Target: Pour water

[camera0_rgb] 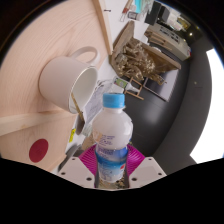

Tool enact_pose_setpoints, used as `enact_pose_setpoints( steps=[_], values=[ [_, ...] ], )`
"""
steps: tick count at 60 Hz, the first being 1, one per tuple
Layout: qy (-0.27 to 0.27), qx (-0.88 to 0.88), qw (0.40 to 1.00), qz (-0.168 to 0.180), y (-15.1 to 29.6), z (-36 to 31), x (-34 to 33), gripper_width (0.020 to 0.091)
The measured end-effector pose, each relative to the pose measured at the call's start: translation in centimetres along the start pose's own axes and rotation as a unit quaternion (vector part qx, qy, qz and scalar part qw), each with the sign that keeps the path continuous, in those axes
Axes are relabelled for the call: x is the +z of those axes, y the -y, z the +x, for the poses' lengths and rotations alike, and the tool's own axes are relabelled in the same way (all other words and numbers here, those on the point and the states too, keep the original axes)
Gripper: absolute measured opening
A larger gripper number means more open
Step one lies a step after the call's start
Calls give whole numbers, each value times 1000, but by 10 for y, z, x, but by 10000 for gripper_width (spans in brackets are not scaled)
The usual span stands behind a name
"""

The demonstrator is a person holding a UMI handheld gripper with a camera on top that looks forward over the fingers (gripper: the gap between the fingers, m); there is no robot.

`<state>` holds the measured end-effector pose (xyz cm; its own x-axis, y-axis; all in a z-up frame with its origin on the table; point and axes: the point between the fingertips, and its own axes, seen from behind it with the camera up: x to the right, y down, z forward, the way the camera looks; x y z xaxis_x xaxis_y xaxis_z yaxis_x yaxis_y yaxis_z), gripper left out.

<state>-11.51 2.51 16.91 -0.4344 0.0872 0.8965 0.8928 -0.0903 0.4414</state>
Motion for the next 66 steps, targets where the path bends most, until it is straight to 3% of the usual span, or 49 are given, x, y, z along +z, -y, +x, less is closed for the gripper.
enact_pose_setpoints(
  steps=[12, 21, 30, 43, 58, 66],
  values=[
    [31, 274, 961, -19, -30, 18, -15, 332],
    [68, 504, 860, -31, -58, 8, -32, 332],
    [127, 664, 736, -26, -55, -33, -36, 336],
    [172, 764, 622, -12, -45, -94, -26, 335],
    [175, 803, 570, -17, -45, -137, -15, 350],
    [175, 818, 548, -14, -46, -138, -15, 423]
  ],
)
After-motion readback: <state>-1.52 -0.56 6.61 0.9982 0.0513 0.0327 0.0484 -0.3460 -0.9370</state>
